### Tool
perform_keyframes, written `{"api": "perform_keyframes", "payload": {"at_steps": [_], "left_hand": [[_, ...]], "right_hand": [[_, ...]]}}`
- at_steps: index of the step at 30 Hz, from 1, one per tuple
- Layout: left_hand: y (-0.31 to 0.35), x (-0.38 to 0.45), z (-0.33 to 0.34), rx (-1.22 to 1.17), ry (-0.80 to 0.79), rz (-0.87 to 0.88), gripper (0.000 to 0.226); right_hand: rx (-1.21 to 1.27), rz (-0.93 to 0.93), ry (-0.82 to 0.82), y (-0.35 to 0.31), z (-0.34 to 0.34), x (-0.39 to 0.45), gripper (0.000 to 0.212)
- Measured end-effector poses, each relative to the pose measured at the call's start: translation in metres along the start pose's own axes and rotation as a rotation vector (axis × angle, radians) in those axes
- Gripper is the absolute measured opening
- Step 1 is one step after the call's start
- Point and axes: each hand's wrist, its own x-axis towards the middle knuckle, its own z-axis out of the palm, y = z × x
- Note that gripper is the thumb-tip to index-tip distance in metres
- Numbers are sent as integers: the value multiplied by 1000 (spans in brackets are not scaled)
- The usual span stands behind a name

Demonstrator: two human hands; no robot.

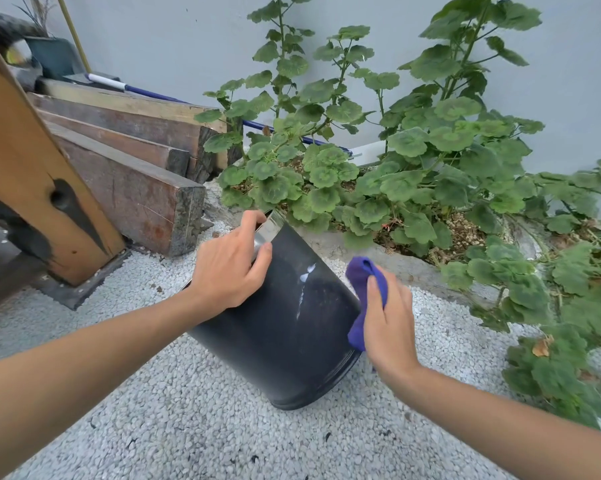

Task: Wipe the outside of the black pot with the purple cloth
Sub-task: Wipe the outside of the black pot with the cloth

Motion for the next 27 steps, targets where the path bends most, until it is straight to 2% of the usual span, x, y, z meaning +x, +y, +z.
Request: {"api": "perform_keyframes", "payload": {"at_steps": [3,5,7,9,16,18,24,27], "left_hand": [[-4,-2,-1,-11,-5,9,34],[-5,-2,-1,-24,-2,5,37],[-5,-1,-3,-41,1,-8,41],[-5,3,-5,-20,-15,-2,48],[4,25,-1,225,-159,190,76],[8,31,6,280,-203,199,84],[23,48,18,413,-230,75,77],[24,48,15,294,-269,61,70]], "right_hand": [[-100,-224,-35,-5,-2,16,49],[-227,-315,-172,5,3,12,57],[-361,-344,-346,20,10,3,53],[-443,-357,-432,34,13,-2,46],[-502,-446,-433,48,8,4,51],[-496,-463,-425,53,7,5,51],[-497,-516,-429,63,3,7,49],[-465,-497,-404,58,5,7,46]]}}
